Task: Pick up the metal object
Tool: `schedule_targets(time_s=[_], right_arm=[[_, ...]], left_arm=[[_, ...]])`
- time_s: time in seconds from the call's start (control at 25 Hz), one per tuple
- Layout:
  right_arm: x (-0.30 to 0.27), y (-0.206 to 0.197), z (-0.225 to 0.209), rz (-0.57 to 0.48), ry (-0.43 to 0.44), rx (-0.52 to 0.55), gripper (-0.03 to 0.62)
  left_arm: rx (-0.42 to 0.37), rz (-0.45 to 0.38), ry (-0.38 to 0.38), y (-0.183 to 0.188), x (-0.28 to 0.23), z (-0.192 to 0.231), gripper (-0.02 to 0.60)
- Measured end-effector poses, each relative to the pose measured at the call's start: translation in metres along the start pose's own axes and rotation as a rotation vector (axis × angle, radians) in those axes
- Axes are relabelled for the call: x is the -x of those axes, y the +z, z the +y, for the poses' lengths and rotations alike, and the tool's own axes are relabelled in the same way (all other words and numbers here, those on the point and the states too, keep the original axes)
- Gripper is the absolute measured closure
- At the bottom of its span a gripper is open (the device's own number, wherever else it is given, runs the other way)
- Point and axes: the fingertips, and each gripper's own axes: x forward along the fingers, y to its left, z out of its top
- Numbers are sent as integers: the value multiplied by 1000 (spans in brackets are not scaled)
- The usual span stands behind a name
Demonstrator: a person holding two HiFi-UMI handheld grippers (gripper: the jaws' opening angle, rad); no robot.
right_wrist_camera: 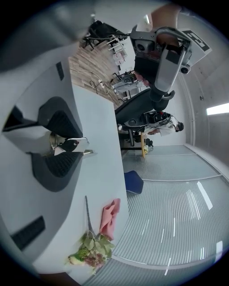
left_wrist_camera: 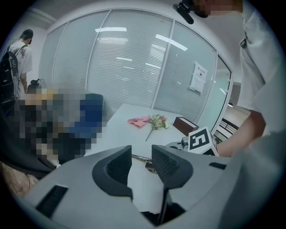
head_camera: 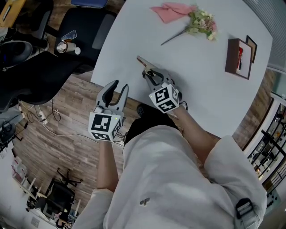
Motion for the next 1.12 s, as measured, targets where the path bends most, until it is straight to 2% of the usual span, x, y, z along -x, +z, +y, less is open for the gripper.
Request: schedule_targets(time_s=[1.12], right_arm=[[16, 7, -27, 10, -83, 81, 582]], left_arm=[[-79, -14, -5, 31, -1, -11, 448]])
